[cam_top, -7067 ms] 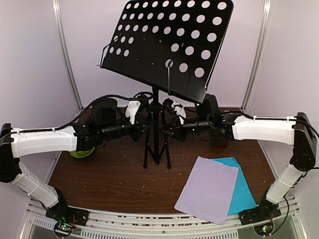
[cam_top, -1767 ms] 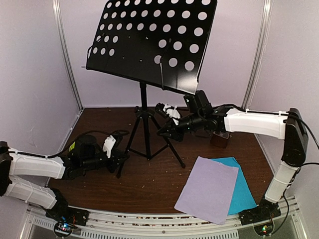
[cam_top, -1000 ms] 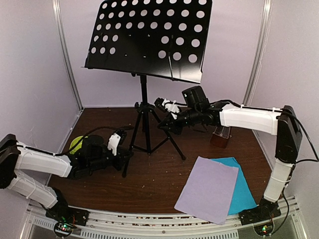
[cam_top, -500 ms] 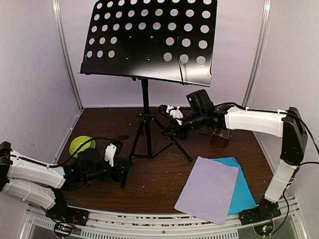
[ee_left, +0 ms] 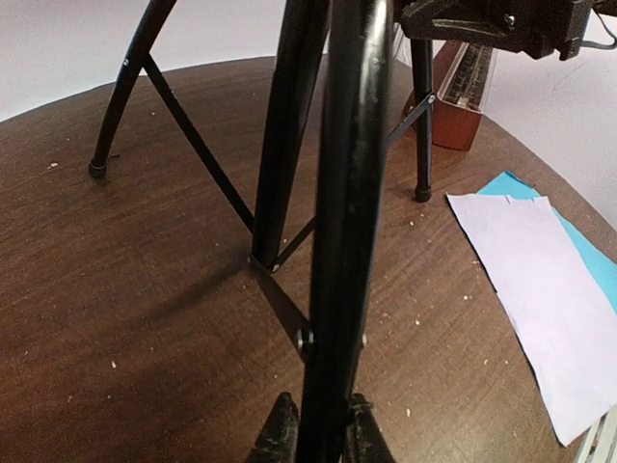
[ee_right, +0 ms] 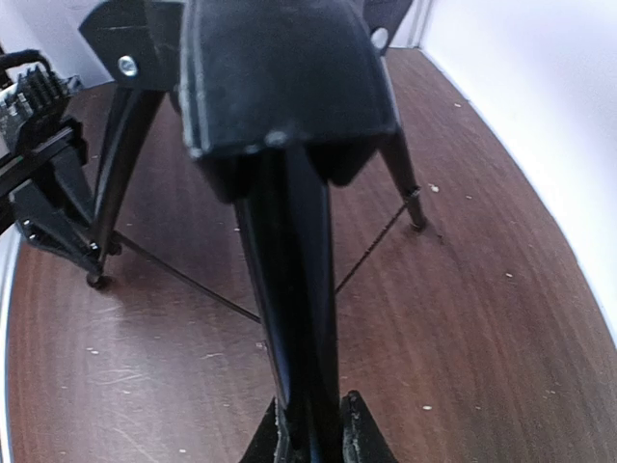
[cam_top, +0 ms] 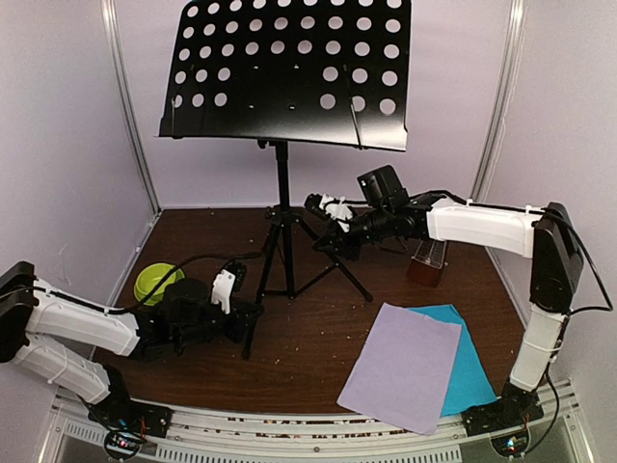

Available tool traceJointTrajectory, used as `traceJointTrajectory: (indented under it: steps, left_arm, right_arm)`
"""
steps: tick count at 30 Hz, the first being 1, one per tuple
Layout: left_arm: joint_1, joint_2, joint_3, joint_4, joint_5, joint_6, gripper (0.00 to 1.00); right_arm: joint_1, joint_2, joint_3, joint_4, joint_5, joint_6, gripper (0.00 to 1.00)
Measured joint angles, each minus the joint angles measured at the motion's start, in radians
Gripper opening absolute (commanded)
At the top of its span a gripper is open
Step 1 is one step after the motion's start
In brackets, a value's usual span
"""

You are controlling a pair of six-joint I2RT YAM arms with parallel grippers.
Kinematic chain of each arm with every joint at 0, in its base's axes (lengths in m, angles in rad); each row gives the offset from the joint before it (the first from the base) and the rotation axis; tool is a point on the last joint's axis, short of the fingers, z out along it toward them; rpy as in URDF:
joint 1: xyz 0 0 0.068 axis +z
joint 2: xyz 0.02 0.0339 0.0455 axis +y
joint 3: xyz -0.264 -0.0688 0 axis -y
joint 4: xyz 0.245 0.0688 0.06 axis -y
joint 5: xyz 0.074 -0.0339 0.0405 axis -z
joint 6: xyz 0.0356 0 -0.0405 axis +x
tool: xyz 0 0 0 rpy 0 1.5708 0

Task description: Set up the instrument practice props

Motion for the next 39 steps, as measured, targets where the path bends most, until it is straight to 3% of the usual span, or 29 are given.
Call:
traceJointTrajectory:
  steps: [9, 17, 24, 35, 39]
  left_arm:
    - [-0.023, 0.092, 0.042, 0.048, -0.039, -0.036, 0.00]
    - [-0.121, -0.019, -0.081, 0.063, -0.089, -0.109, 0.00]
    - [-0.150, -0.060, -0.098, 0.032, -0.115, -0.135, 0.00]
    - [-0.143, 0.185, 0.091, 0.069, -0.167, -0.167, 0.00]
    - [-0.148, 0.206, 0.089, 0.098, -0.174, -0.191, 0.00]
  right_arm:
    - [-0.026, 0.008, 0.007, 0.005, 0.025, -0.034, 0.00]
    - [-0.038, -0.040, -0.094, 0.023, -0.046, -0.089, 0.00]
    - [-0.038, -0.031, -0.079, -0.008, -0.088, -0.095, 0.00]
    - [-0.077, 0.047, 0.033, -0.027, -0.004, -0.097, 0.00]
    - [-0.087, 0.047, 0.032, -0.026, -0.004, -0.113, 0.00]
